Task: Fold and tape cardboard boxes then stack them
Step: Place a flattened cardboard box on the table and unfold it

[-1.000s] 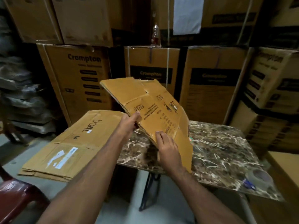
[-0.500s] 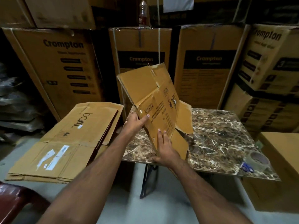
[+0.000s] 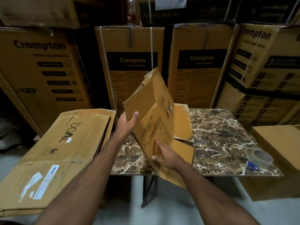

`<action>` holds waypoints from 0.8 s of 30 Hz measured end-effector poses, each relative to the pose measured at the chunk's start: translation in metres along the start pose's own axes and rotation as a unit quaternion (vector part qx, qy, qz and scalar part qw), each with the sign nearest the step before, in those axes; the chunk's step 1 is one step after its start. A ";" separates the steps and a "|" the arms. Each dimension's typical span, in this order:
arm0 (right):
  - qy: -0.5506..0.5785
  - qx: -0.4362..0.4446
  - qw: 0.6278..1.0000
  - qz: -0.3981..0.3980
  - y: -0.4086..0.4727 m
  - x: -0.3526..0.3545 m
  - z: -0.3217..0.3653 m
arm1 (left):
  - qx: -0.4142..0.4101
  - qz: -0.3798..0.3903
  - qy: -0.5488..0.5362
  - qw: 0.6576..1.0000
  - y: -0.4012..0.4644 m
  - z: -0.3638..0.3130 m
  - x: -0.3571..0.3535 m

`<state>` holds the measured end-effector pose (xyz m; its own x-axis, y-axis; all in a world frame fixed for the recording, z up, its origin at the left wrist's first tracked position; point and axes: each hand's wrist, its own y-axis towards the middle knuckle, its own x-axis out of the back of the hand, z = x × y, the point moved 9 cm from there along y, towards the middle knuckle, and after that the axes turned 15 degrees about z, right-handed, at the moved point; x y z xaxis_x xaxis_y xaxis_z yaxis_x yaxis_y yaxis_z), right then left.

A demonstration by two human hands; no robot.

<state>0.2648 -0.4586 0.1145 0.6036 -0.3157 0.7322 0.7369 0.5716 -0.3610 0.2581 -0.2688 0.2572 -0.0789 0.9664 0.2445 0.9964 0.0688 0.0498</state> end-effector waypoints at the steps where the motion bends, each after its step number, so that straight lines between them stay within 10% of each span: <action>1: 0.004 0.011 0.999 -0.050 -0.001 0.018 0.009 | -0.006 0.011 0.008 1.000 0.002 0.002 0.001; 9: -0.008 0.123 0.947 -0.296 -0.026 0.155 0.123 | -0.034 0.072 0.043 0.996 0.000 0.011 -0.013; 15: -0.096 -0.004 0.963 -0.251 -0.028 0.214 0.111 | -0.067 0.189 0.027 0.979 -0.004 -0.025 -0.036; 20: -0.196 -0.048 0.943 -0.264 -0.053 0.235 0.102 | 0.067 0.353 -0.105 0.927 0.009 -0.044 -0.055; 24: -0.269 -0.075 0.923 -0.266 -0.066 0.234 0.093 | 0.163 0.269 -0.052 0.948 0.025 -0.052 -0.063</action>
<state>0.3290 -0.5000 0.3631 -0.0647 -0.0773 0.9949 0.9434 0.3202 0.0863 0.2868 -0.3413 0.2937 0.4309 0.9009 0.0526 0.8494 -0.3852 -0.3606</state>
